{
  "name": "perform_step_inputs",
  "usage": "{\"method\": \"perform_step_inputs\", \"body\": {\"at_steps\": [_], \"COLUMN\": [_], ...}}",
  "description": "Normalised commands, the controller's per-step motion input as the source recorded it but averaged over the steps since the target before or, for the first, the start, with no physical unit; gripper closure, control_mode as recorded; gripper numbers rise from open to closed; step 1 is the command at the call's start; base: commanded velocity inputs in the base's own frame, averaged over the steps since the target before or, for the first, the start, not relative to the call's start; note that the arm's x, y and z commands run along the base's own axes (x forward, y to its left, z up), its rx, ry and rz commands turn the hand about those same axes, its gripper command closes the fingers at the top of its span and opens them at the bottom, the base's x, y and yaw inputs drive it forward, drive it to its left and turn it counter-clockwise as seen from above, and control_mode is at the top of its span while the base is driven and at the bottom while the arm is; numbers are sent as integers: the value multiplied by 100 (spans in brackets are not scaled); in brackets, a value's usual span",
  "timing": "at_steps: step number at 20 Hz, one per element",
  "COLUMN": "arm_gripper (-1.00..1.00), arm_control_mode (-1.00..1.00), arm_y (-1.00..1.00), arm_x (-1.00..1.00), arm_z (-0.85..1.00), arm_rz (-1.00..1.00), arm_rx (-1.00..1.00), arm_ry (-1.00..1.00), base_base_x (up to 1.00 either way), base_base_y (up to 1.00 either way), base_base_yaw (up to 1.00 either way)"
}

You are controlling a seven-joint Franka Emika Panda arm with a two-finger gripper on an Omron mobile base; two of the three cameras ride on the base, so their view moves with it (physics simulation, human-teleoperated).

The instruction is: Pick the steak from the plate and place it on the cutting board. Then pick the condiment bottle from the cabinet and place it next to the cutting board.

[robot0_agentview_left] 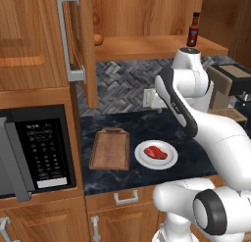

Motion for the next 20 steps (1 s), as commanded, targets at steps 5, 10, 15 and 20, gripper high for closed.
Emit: {"method": "perform_step_inputs", "body": {"at_steps": [5, 10, 15, 20], "arm_gripper": [-100, -100, -100, -100], "arm_control_mode": [-100, -100, -100, -100], "arm_y": [0, 0, 0, 0], "arm_x": [0, 0, 0, 0], "arm_z": [-15, -20, -23, -25], "arm_rz": [4, 4, 4, 5], "arm_rx": [0, 0, 0, 0], "arm_ry": [0, 1, 2, 3], "base_base_x": [0, 0, 0, 0], "base_base_y": [0, 0, 0, 0], "base_base_yaw": [0, 0, 0, 0]}}
